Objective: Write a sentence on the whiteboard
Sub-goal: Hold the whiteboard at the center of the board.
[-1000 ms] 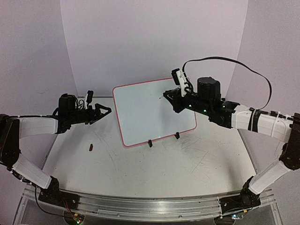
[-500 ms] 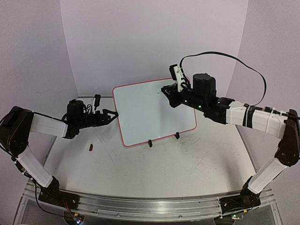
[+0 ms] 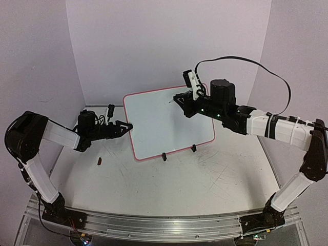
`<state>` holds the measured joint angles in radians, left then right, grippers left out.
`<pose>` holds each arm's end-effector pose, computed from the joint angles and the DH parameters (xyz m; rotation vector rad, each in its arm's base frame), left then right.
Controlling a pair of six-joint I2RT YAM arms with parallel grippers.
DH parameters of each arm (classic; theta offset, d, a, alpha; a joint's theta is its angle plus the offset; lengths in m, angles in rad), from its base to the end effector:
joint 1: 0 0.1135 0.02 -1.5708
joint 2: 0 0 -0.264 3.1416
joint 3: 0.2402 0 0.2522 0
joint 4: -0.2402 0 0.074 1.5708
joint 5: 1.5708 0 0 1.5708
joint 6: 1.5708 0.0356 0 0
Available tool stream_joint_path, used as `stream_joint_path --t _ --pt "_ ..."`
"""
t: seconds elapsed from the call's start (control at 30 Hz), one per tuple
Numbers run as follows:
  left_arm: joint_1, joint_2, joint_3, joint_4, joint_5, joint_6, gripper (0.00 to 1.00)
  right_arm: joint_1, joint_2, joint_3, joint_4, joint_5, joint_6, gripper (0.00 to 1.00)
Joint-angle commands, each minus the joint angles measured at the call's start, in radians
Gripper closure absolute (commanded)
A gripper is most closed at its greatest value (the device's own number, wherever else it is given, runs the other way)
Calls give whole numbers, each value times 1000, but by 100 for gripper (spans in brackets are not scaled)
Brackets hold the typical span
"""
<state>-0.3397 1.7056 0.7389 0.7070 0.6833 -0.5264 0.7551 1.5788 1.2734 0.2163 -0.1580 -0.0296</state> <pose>0.3152 -0.1352 0.1815 0.3368 1.9206 -1.2140 0.2747 0.2662 0.3513 -0.7635 1.5233 0.6774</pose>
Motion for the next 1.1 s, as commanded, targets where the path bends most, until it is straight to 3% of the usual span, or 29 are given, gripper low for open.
stream_joint_path --t 0.0,0.2,0.33,0.73,1.07 --pt "-1 18 55 84 52 -5 23 5 56 92 30 -8 -7 100" --pt "-1 42 80 97 78 -17 34 32 139 179 36 -9 -35 100" --pt "-1 46 80 101 89 1 47 52 212 250 40 -50 -30 100" --pt "1 77 104 101 154 111 63 106 438 489 46 -108 -25 100" --pt "0 92 104 94 146 213 83 125 538 599 29 -82 -7 100"
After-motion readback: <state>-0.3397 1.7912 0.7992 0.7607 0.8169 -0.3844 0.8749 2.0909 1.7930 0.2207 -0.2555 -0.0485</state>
